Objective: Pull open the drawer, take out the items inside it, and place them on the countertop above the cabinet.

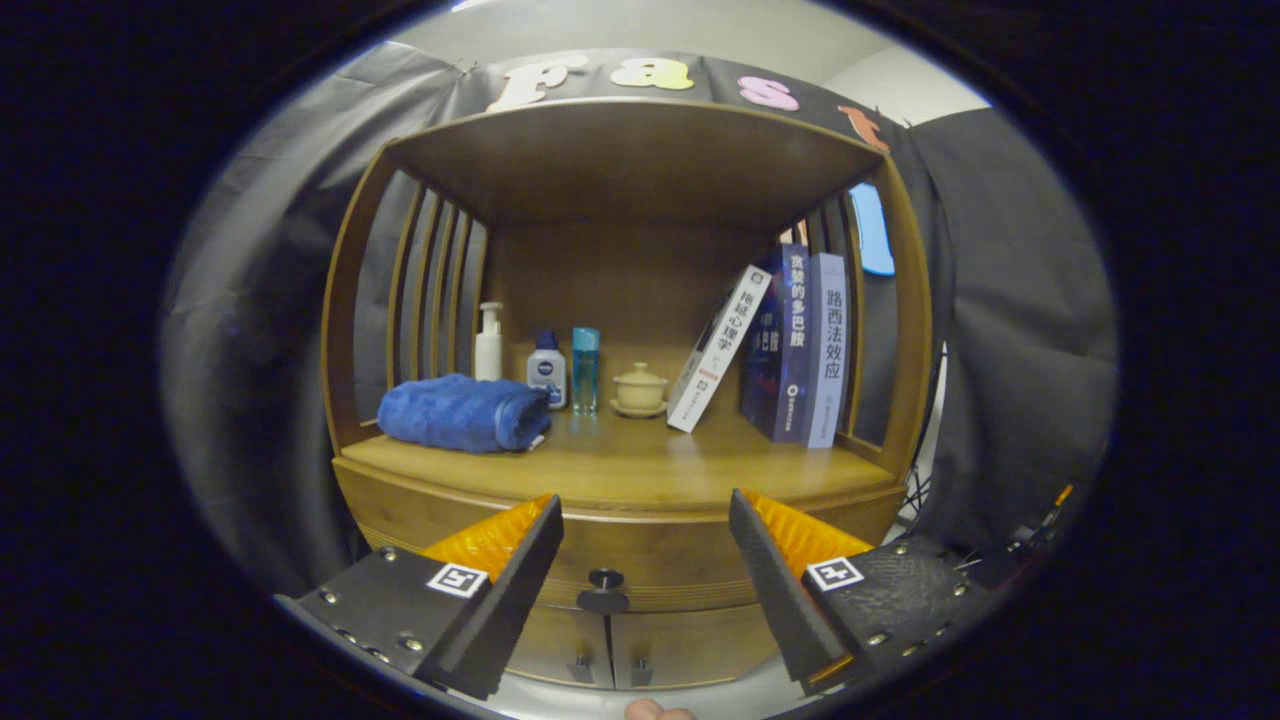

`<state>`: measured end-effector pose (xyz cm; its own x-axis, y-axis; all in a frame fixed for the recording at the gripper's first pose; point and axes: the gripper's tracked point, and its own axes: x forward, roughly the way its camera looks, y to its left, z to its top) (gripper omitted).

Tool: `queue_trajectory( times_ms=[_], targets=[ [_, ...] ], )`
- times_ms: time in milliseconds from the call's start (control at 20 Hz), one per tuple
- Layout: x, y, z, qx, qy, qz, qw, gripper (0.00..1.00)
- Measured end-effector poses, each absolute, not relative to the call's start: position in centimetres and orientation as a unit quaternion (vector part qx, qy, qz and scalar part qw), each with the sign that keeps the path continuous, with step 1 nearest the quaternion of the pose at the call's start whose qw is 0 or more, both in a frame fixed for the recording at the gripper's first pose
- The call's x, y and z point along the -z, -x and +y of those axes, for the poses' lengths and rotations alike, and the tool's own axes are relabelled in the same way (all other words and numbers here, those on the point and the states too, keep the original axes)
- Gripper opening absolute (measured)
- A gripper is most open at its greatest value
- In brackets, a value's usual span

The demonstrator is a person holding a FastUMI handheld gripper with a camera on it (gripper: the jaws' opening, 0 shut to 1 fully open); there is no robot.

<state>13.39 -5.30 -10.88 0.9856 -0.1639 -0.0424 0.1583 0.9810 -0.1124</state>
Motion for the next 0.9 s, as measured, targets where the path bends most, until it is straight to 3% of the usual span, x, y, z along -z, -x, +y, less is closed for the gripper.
queue_trajectory(
  times_ms=[600, 800, 900],
  targets=[
    [21.0, -16.6, -5.6, 0.093, 0.042, 0.145, 0.984, 0.99],
    [22.2, -17.2, -5.1, 0.083, 0.033, 0.156, 0.984, 0.79],
    [22.8, -17.3, -4.4, 0.077, 0.034, 0.165, 0.983, 0.57]
  ],
)
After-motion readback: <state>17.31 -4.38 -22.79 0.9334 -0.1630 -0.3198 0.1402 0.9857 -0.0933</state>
